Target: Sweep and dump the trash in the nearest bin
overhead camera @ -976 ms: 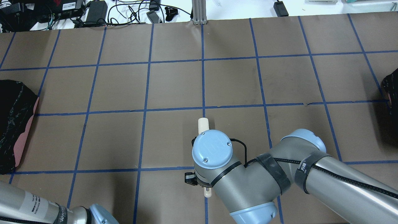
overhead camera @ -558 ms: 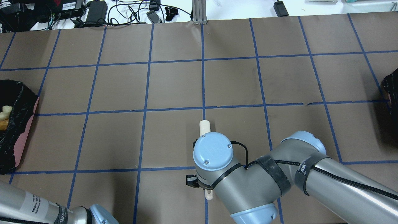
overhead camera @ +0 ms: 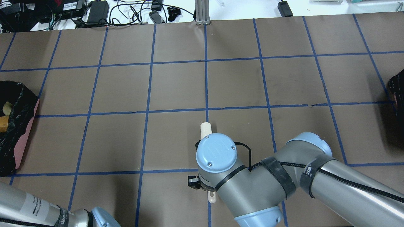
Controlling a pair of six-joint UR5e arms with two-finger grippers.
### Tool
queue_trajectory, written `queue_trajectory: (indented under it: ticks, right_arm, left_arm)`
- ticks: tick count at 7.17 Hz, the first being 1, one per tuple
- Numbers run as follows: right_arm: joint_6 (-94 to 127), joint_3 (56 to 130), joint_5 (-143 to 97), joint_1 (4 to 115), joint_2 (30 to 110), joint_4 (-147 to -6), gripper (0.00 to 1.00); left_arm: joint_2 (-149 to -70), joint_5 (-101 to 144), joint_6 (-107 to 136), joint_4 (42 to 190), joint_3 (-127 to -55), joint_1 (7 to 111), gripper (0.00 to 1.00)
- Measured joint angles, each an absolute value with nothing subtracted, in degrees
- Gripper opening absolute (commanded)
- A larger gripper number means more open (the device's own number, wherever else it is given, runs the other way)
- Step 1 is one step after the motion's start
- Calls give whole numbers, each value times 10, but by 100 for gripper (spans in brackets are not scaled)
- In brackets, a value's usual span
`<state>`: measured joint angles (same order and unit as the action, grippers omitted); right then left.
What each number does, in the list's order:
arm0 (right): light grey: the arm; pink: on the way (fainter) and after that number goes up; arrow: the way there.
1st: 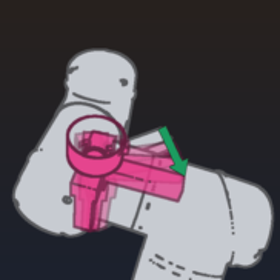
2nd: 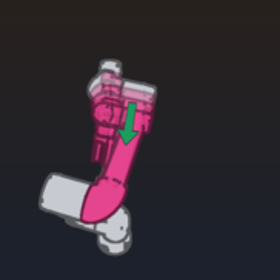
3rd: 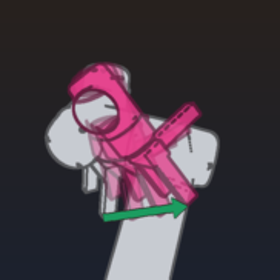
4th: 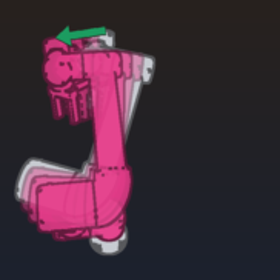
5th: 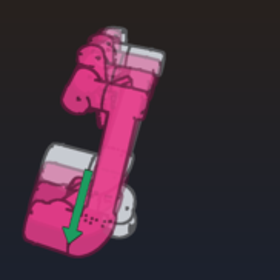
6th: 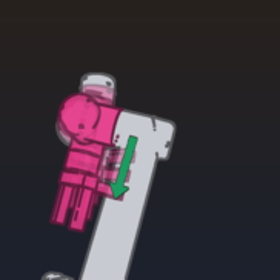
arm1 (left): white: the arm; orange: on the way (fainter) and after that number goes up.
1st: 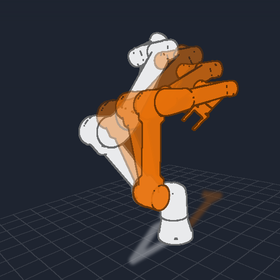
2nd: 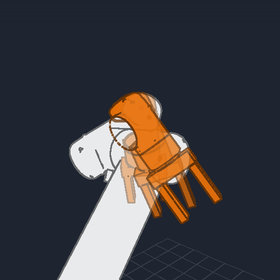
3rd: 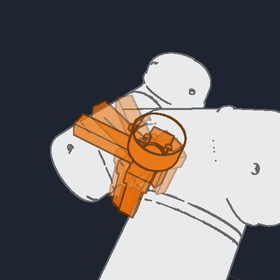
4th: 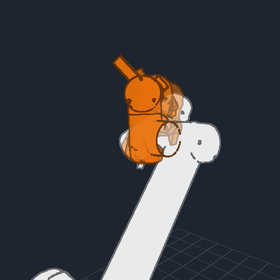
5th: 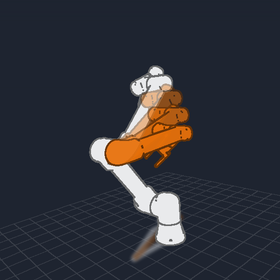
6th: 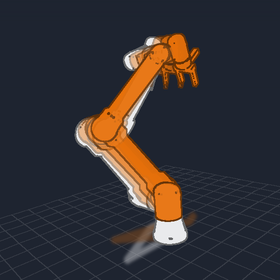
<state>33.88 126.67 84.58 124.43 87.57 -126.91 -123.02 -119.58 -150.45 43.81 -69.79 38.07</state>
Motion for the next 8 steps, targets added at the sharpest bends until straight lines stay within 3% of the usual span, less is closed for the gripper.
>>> queue_trajectory:
  ticks: [5, 8]
  right_arm:
    - [317, 1232, 837, 1242, 895, -1262, 100]
    - [264, 1118, 869, 1212, 926, -1099, 100]
  left_arm:
    - [-1214, -1236, -1629, 327, -746, 422, 0]
    - [-1205, -1257, -1645, 301, -749, 449, 0]
